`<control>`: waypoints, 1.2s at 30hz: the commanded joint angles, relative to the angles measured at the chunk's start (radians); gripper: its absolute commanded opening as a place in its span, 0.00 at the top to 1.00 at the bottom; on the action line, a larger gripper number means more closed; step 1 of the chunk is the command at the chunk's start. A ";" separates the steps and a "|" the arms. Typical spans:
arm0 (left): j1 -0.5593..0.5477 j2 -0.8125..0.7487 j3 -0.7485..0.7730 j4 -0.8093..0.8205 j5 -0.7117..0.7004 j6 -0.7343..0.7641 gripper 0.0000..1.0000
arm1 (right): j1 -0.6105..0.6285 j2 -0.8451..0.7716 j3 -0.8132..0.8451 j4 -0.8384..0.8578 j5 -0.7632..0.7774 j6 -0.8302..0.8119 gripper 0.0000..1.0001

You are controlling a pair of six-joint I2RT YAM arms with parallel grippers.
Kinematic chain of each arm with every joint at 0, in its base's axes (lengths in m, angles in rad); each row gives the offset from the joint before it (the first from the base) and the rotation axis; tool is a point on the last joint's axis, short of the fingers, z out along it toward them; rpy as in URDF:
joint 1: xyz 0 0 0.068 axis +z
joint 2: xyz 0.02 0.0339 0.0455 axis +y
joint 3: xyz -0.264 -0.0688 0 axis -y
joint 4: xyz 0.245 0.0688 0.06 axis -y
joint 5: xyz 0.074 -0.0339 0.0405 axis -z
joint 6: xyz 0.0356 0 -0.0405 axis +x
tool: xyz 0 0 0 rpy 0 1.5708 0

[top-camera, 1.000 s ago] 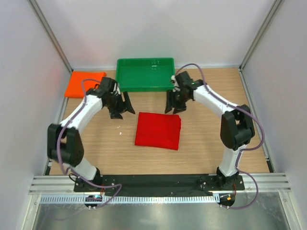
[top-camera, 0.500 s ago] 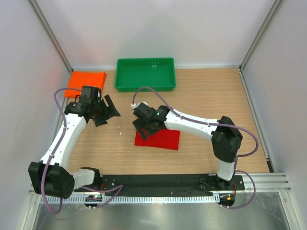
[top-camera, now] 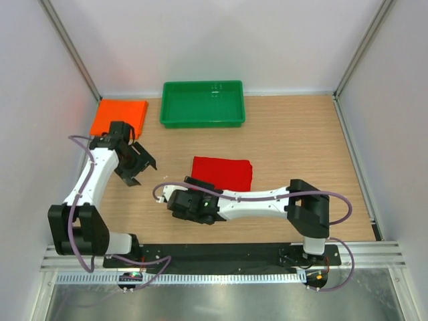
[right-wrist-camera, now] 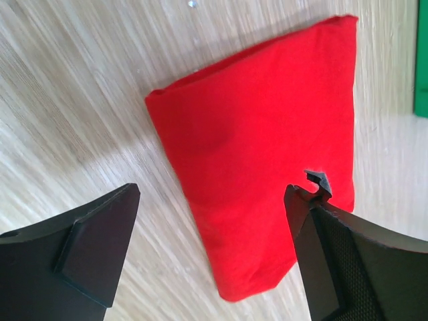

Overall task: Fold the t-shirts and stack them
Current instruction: Neatly place the folded tshirt to the corner

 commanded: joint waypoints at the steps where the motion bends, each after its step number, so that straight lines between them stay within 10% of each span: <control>1: 0.078 0.060 0.003 -0.089 -0.026 -0.081 0.22 | 0.041 0.037 -0.042 0.151 0.101 -0.141 0.03; 27: 0.165 0.085 -0.032 -0.057 0.047 -0.056 0.20 | 0.038 0.193 -0.125 0.352 0.254 -0.182 0.30; 36: 0.172 0.172 -0.061 0.056 0.285 0.063 0.18 | -0.008 0.120 -0.125 0.328 0.120 -0.178 0.88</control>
